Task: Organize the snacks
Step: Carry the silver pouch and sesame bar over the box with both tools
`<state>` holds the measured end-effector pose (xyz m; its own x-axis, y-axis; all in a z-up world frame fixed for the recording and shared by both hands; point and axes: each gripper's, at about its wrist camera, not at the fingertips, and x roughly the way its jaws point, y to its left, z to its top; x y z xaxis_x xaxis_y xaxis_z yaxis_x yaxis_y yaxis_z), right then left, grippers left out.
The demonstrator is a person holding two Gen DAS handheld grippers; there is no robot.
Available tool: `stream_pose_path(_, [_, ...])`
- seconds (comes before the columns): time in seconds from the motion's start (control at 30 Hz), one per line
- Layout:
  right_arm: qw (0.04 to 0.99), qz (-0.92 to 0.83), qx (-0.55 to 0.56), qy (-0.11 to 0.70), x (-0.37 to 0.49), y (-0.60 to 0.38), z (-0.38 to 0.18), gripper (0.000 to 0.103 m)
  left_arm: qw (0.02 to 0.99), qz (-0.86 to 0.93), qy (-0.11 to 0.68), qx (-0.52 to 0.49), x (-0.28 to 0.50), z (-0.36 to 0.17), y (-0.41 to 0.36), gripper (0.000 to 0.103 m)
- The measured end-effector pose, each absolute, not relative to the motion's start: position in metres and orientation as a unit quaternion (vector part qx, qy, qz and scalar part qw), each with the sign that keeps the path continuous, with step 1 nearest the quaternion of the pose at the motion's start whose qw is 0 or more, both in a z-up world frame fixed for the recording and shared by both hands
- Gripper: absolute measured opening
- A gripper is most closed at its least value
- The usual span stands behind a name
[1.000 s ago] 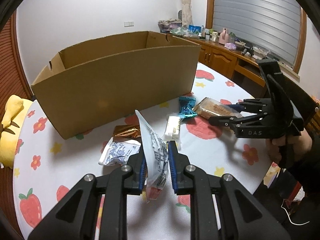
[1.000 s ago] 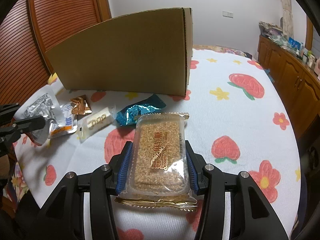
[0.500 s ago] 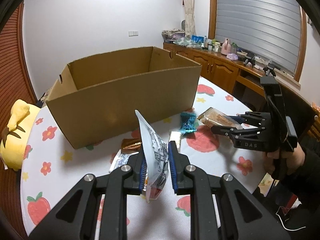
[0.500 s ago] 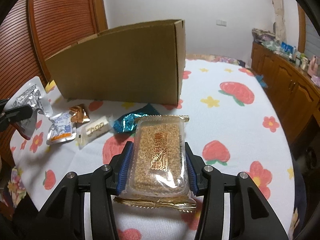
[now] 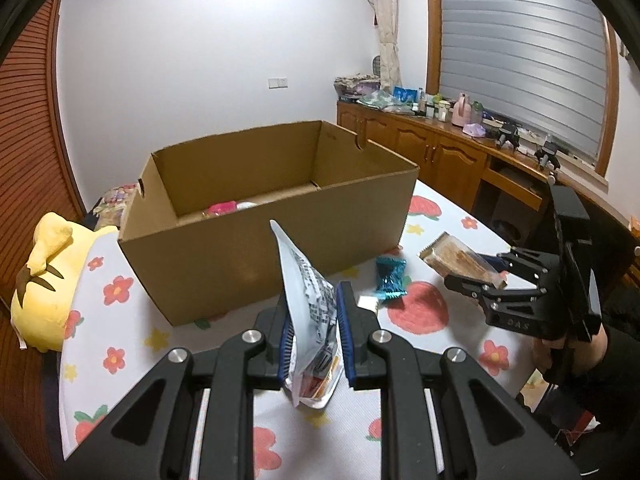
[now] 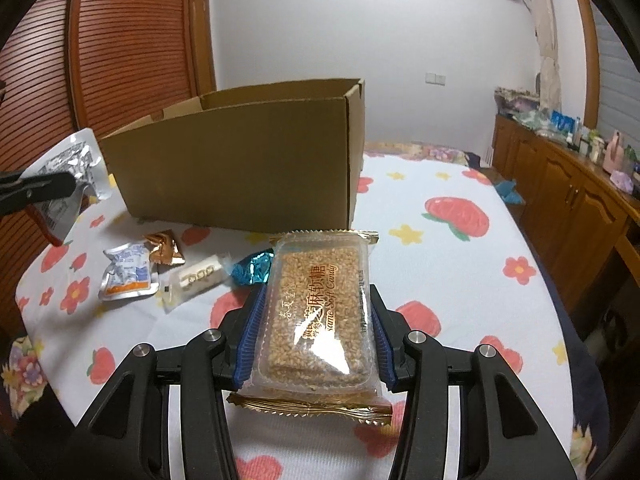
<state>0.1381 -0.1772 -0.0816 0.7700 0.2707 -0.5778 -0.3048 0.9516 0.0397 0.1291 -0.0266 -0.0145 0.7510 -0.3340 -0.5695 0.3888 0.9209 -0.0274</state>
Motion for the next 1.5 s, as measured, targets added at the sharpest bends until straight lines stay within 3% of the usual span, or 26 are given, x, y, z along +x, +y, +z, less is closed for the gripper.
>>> stream_pose_path(0.33, [0.943,0.139,-0.029,0.3,0.137,-0.178,-0.065,0.048,0.943,-0.184,0.271,0.052,0.14,0.003,-0.019,0.018])
stream_pose_path(0.93, [0.945,0.228,-0.045,0.229,0.183,-0.136,0.03,0.048,0.953,-0.162,0.251,0.049,0.212,0.042,-0.001,0.018])
stream_pose_path(1.5, [0.912,0.251,-0.057,0.32,0.282,-0.108,0.006,0.048,0.941,-0.139,0.304,0.045,0.287,0.011,-0.003,0.019])
